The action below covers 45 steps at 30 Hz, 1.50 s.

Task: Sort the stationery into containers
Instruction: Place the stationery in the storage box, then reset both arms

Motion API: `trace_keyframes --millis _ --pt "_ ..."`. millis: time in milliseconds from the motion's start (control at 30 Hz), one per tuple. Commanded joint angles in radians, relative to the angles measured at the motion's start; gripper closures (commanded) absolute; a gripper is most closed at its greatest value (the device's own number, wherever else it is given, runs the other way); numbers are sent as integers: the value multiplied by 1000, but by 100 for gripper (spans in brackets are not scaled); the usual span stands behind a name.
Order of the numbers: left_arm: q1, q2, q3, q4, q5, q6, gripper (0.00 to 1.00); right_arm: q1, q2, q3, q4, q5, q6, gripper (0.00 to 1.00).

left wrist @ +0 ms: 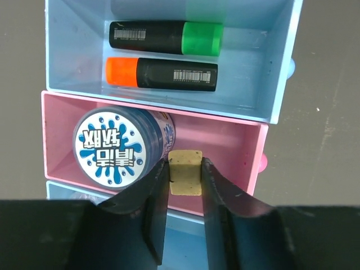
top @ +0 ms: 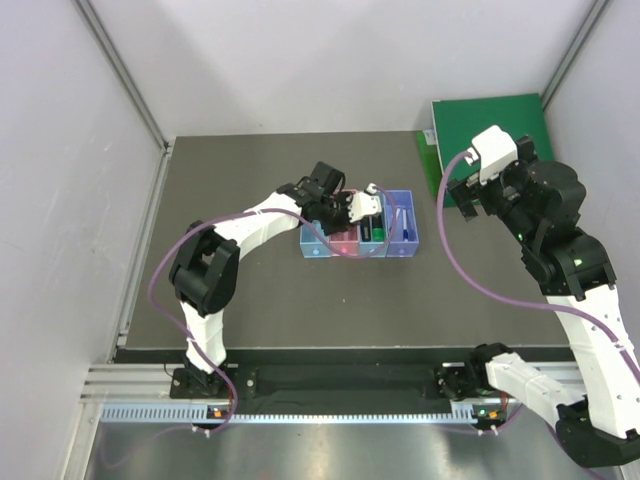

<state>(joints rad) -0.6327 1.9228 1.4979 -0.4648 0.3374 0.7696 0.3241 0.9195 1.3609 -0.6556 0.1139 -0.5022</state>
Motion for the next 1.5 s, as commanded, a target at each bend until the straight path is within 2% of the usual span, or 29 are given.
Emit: trace_keyframes --millis 0,133,233,367,433,467,533,567,600,700,800,833,933,1133,1267,1467 --pt "2 -25 7 34 -5 2 51 -19 -5 9 21 -5 17 0" --pt "2 -44 25 37 28 -23 29 -22 -7 10 19 -8 17 0" --pt "2 -67 33 32 52 -42 17 -23 -8 14 13 -10 17 0" --pt "2 -123 39 15 63 -76 7 -23 -10 36 -2 -23 16 0" --pt "4 -165 42 14 48 -134 6 -26 -11 50 -24 -43 19 0" --pt "4 -215 44 14 14 -154 1 -26 -8 73 -60 -63 22 1" --pt "7 -274 42 3 -18 -216 1 -25 5 119 -117 -107 39 0" --pt "16 -339 35 8 -65 -243 1 -25 21 144 -162 -181 36 1" --pt "21 -378 27 14 -108 -330 1 -25 42 174 -279 -219 48 0" --pt "85 -536 -17 -12 -132 -485 1 -25 133 260 -430 -281 138 0" --pt "238 -709 -96 -69 -14 -582 1 -23 96 228 -420 -284 185 0" --pt "301 -785 -126 -90 12 -567 1 -26 66 221 -397 -287 194 0" --pt "394 -899 -156 -182 28 -509 1 -25 39 250 -384 -286 218 0" --pt "525 -984 -143 -253 144 -539 1 -26 39 320 -377 -183 218 0" --pt "568 -987 -163 -245 219 -587 1 -26 15 310 -374 -197 202 0" --pt "602 -967 -166 -204 235 -628 1 -25 1 311 -369 -171 197 0"
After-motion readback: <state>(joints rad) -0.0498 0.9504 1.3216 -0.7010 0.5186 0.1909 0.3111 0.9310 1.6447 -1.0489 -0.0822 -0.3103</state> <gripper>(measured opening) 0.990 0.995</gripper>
